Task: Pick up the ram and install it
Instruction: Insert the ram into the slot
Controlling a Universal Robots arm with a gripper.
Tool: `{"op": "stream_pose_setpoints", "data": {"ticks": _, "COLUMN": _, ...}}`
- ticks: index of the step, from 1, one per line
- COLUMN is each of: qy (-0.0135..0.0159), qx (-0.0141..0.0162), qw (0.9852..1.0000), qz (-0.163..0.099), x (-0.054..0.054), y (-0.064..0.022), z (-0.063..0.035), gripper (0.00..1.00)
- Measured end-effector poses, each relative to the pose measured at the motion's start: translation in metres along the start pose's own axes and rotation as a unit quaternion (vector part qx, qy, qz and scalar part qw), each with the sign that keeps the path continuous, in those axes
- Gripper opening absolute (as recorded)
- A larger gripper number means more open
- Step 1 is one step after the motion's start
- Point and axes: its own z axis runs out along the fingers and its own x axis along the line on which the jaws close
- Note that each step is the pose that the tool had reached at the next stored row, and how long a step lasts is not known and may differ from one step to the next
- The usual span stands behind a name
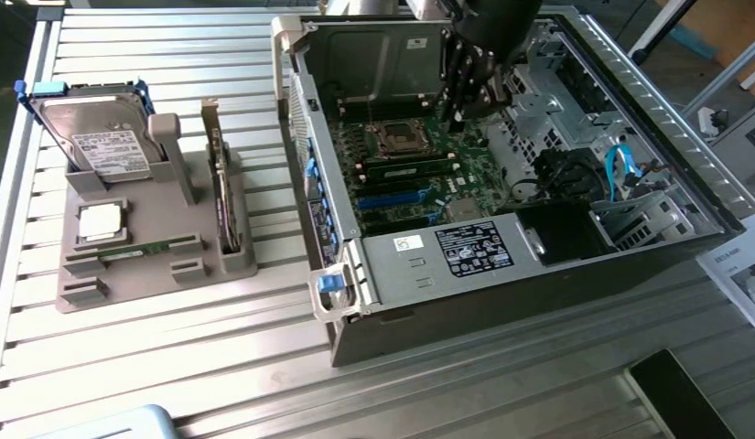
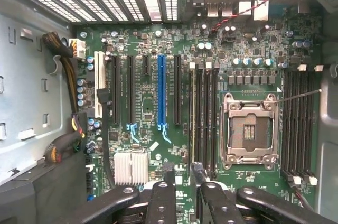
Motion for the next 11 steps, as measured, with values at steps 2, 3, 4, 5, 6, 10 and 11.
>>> {"op": "stream_pose_setpoints", "data": {"ticks": 2, "qy": 0.0015, "qx": -0.0001, "qw": 1.0, "qz": 0.0, "x": 0.0001, "y": -0.0001, "z": -0.0024, "gripper": 0.26}}
{"op": "stream_pose_setpoints", "data": {"ticks": 3, "qy": 0.0027, "qx": -0.0001, "qw": 1.0, "qz": 0.0, "x": 0.0002, "y": -0.0001, "z": -0.0041, "gripper": 0.26}}
{"op": "stream_pose_setpoints", "data": {"ticks": 4, "qy": 0.0033, "qx": -0.0001, "qw": 1.0, "qz": 0.0, "x": 0.0002, "y": -0.0001, "z": -0.0049, "gripper": 0.26}}
{"op": "stream_pose_setpoints", "data": {"ticks": 5, "qy": 0.0039, "qx": -0.0001, "qw": 1.0, "qz": 0.0, "x": 0.0002, "y": -0.0001, "z": -0.0057, "gripper": 0.26}}
{"op": "stream_pose_setpoints", "data": {"ticks": 6, "qy": 0.0048, "qx": -0.0001, "qw": 1.0, "qz": 0.0, "x": 0.0003, "y": -0.0002, "z": -0.0066, "gripper": 0.26}}
{"op": "stream_pose_setpoints", "data": {"ticks": 10, "qy": 0.0066, "qx": -0.0001, "qw": 1.0, "qz": 0.0, "x": 0.0003, "y": -0.0002, "z": -0.0083, "gripper": 0.26}}
{"op": "stream_pose_setpoints", "data": {"ticks": 11, "qy": 0.0067, "qx": -0.0001, "qw": 1.0, "qz": 0.0, "x": 0.0003, "y": -0.0002, "z": -0.0084, "gripper": 0.26}}
